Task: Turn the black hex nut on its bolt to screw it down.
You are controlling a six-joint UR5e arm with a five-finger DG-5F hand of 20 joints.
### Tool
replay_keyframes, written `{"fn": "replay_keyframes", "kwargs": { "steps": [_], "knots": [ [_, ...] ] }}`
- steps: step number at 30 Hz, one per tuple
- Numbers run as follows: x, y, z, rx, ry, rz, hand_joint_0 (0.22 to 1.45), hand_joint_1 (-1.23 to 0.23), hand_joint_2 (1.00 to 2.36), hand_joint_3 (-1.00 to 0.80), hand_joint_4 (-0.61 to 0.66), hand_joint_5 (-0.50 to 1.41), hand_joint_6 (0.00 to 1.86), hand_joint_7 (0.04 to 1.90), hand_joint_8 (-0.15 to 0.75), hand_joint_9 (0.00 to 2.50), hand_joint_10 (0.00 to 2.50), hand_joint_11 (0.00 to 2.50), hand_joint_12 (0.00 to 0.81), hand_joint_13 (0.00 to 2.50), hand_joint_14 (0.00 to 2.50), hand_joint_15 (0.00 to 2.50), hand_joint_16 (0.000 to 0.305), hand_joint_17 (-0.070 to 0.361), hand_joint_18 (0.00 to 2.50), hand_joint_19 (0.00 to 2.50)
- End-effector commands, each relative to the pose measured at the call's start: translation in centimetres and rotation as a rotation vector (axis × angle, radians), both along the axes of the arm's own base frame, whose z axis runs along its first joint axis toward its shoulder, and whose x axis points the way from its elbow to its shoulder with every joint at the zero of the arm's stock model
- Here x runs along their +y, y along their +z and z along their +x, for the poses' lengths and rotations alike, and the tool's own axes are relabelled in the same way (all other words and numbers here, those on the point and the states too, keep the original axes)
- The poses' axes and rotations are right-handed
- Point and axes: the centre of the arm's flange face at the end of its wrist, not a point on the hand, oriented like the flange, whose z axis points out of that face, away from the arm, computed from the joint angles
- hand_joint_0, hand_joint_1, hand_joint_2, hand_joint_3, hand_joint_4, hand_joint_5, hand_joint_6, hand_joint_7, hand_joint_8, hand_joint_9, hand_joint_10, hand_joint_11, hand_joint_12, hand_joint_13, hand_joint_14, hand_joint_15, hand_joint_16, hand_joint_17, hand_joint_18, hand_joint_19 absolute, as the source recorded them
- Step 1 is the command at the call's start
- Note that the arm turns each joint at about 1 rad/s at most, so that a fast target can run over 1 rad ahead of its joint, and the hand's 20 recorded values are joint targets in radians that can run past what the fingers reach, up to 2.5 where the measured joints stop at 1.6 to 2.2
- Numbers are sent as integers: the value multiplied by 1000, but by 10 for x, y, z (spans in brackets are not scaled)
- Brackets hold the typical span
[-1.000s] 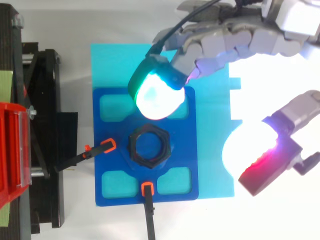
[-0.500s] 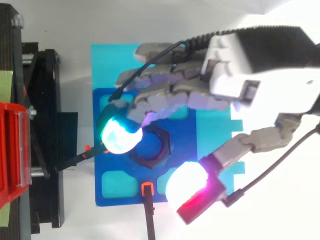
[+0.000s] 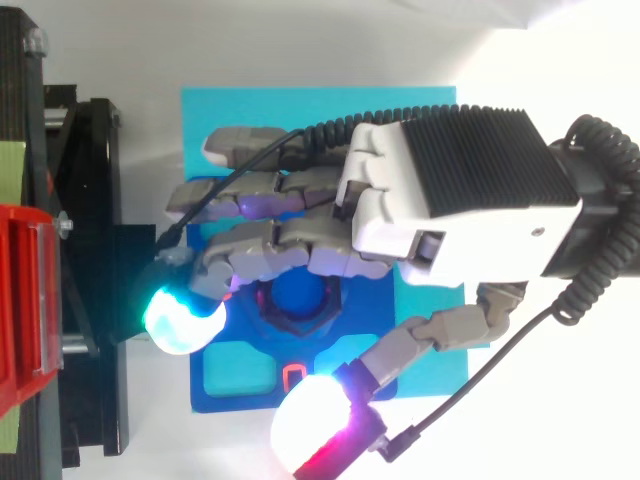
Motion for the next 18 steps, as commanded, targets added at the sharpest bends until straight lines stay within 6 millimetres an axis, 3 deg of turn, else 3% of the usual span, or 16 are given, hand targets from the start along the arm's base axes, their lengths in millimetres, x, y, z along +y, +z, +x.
{"fn": "replay_keyframes", "kwargs": {
  "steps": [1,3,10,12,18],
  "knots": [
    [5,-16,4,16,6,-34,533,-513,1000,-500,155,-107,503,856,221,754,1,44,256,341,0,0,30,67,61,0],
    [6,-27,6,27,9,-63,531,-510,1000,-500,160,-105,503,874,222,752,0,42,255,342,0,0,29,65,53,0],
    [10,-23,9,-14,29,-100,525,-496,1000,-500,173,-104,503,887,225,744,0,39,257,337,0,0,28,64,43,0],
    [10,-35,12,-13,23,-129,525,-495,1000,-500,171,-104,503,884,223,741,0,45,257,337,0,0,28,63,41,0],
    [10,-44,20,-60,19,-143,524,-492,1000,-500,173,-104,503,885,223,742,0,38,256,338,0,0,28,63,40,0]
  ]
}}
